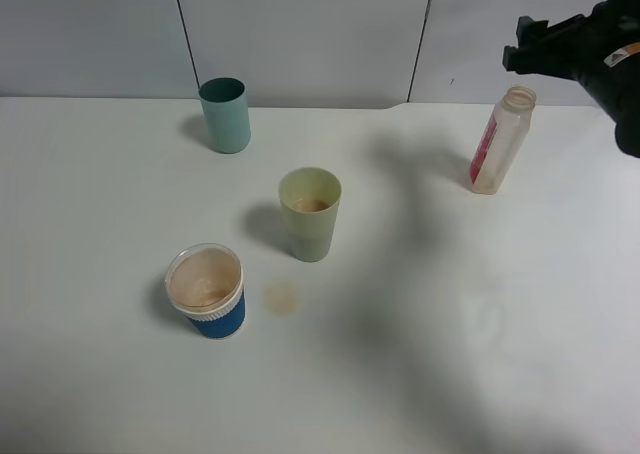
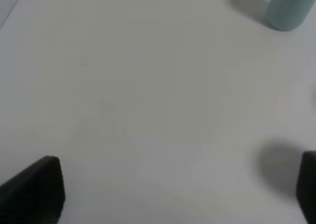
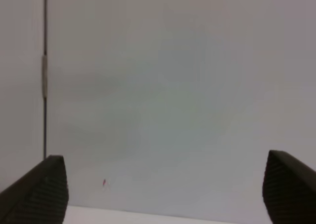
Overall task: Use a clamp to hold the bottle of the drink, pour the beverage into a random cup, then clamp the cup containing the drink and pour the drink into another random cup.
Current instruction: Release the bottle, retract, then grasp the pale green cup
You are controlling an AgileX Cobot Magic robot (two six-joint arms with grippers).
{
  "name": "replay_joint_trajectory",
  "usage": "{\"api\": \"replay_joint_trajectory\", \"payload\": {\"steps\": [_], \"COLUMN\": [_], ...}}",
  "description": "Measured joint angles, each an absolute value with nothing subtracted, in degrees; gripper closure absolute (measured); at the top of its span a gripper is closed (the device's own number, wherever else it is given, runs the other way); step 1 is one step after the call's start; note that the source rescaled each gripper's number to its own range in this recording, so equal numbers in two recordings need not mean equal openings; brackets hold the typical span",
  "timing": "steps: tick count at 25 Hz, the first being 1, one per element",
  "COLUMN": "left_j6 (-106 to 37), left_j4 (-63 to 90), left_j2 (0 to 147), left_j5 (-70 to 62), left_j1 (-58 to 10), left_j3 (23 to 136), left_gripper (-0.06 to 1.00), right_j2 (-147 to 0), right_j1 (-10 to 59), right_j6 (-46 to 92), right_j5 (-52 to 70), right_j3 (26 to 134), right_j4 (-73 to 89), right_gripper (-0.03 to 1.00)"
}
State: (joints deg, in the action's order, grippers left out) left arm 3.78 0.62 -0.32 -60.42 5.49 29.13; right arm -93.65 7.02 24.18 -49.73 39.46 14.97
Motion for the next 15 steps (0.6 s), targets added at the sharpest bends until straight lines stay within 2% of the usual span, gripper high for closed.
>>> {"api": "replay_joint_trajectory", "payload": {"steps": [7,15], "left_j6": [3.8,3.8], "left_j4": [0.6,0.6], "left_j2": [-0.3,-0.3], "left_j5": [-60.4,-60.4], "left_j1": [5.5,5.5], "left_j3": [29.1,29.1], "left_gripper": [-0.01,-0.01], "right_j2": [-81.3,-71.4], "right_j1": [7.0,7.1], "right_j6": [24.4,24.4], "right_j5": [-36.8,-34.8], "right_j3": [39.5,39.5], "right_j4": [15.0,15.0], "right_gripper": [0.34,0.34]}}
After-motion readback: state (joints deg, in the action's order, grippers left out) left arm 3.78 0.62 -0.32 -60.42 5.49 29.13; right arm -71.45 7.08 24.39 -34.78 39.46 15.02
